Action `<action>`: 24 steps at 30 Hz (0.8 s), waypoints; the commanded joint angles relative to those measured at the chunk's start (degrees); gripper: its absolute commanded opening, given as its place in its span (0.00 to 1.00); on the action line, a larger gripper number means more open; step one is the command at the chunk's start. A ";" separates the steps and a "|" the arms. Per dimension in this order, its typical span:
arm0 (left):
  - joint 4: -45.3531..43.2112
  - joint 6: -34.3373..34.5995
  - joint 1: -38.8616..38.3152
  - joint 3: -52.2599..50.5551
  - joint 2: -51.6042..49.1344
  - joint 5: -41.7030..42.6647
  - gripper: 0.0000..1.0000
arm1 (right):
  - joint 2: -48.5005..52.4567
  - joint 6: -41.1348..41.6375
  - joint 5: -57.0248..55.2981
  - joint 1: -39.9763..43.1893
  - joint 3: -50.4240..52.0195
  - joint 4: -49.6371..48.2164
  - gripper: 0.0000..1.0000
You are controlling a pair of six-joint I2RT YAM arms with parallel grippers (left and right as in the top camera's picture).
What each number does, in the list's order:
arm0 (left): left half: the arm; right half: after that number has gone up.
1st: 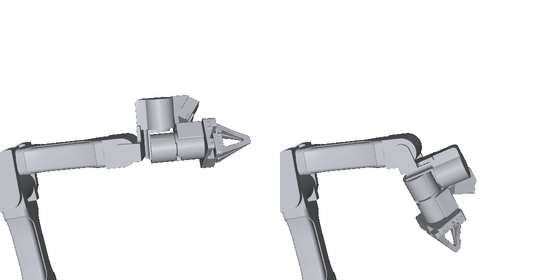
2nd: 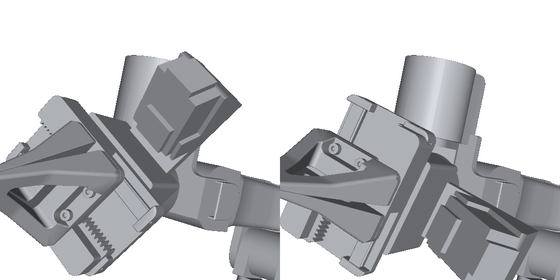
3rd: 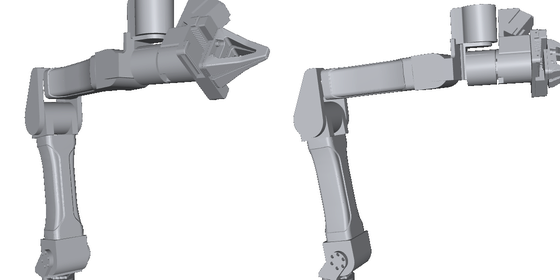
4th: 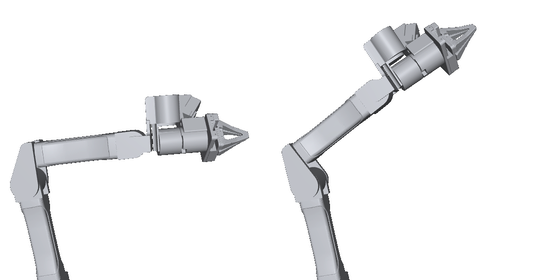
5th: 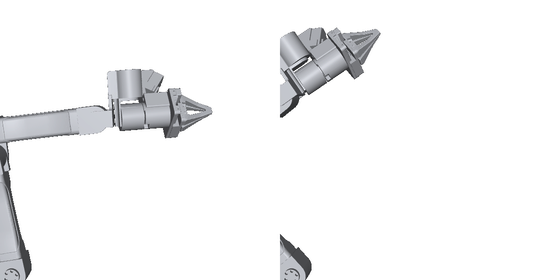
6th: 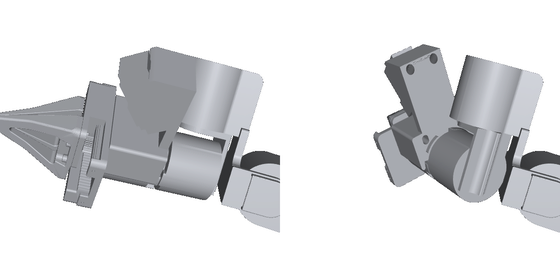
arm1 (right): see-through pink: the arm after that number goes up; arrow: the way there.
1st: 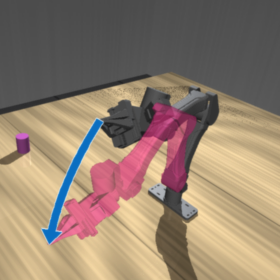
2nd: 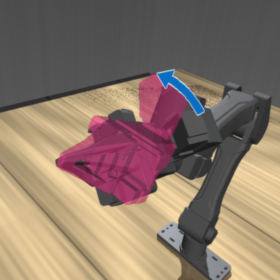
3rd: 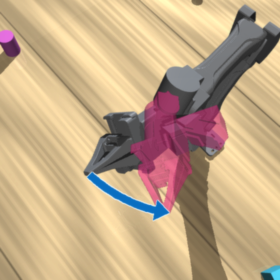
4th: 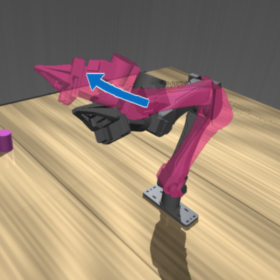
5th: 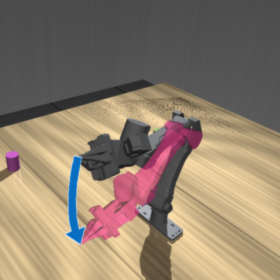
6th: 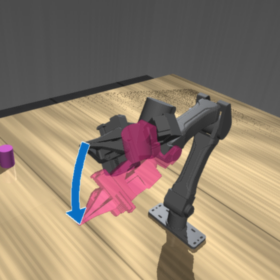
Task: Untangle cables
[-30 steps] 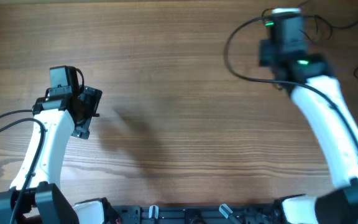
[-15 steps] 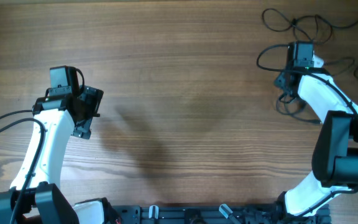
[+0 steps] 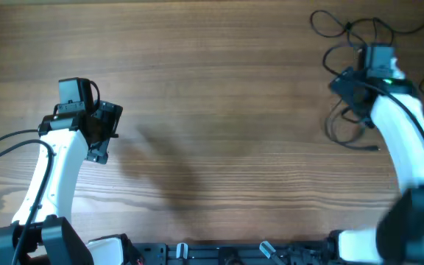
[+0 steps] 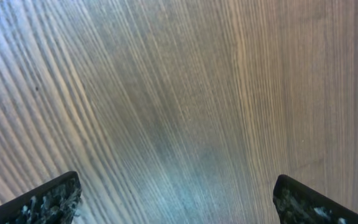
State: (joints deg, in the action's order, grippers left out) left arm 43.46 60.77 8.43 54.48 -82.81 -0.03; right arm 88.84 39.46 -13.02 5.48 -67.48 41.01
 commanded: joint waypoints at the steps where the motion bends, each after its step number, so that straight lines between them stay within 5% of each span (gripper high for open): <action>1: -0.35 -2.97 0.31 -0.15 0.50 1.09 1.00 | -17.42 -7.15 0.39 0.17 -1.99 5.66 1.00; 10: -0.55 -5.03 0.33 -0.15 0.50 1.07 1.00 | -53.53 -12.28 3.34 0.17 -1.95 27.28 1.00; 14: -0.55 -5.05 0.33 -0.15 0.50 1.07 1.00 | -54.38 -12.33 4.76 0.17 -1.79 37.66 1.00; 24: -0.55 -5.05 0.33 -0.15 0.50 1.07 1.00 | -54.34 -12.35 4.76 0.17 -1.77 38.16 1.00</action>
State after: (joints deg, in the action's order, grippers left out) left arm 43.05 56.45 8.43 54.48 -82.81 1.02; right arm 34.76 28.14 -8.97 5.48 -69.43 79.26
